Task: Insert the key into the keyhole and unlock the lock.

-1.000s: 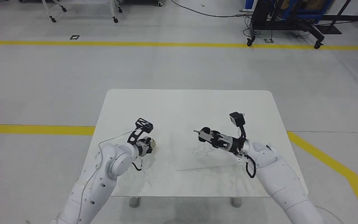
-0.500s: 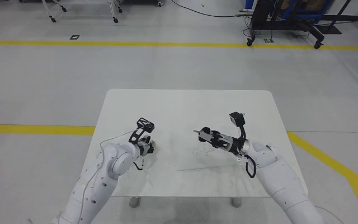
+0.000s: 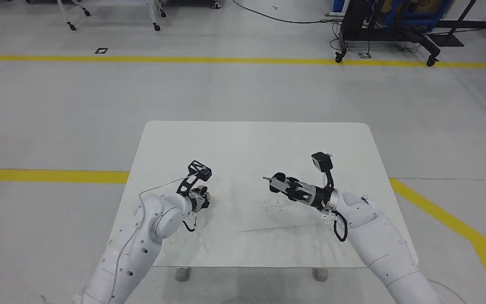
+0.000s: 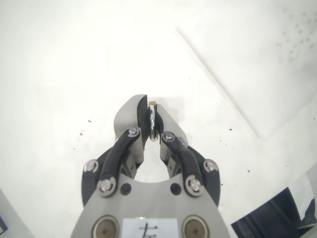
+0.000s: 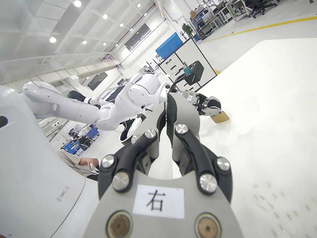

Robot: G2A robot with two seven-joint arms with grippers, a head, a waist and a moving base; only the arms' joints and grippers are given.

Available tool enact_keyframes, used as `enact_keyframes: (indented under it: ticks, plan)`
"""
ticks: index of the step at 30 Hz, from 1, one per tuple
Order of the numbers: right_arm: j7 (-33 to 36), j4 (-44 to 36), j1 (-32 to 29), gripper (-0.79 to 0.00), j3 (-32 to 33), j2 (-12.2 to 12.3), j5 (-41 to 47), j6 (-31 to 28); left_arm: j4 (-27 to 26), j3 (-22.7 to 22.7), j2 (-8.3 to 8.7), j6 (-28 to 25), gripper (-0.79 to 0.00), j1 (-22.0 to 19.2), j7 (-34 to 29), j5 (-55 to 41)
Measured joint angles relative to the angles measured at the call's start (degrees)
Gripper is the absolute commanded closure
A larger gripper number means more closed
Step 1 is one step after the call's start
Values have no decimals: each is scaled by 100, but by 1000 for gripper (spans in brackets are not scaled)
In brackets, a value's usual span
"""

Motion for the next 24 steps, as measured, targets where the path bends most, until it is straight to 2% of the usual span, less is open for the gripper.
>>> enact_keyframes:
  ticks: [12,17,19,24]
  plan:
    - [0,0,0,0,0,0,0,0,-225,-203,44,-68,0,157,-131,-112]
    - [0,0,0,0,0,0,0,0,-203,-180,38,-85,-160,131,-176,-150]
    - [0,0,0,0,0,0,0,0,-178,-158,34,-85,-185,108,-196,-137]
    - [0,0,0,0,0,0,0,0,-133,-122,26,-66,-160,77,-189,-111]
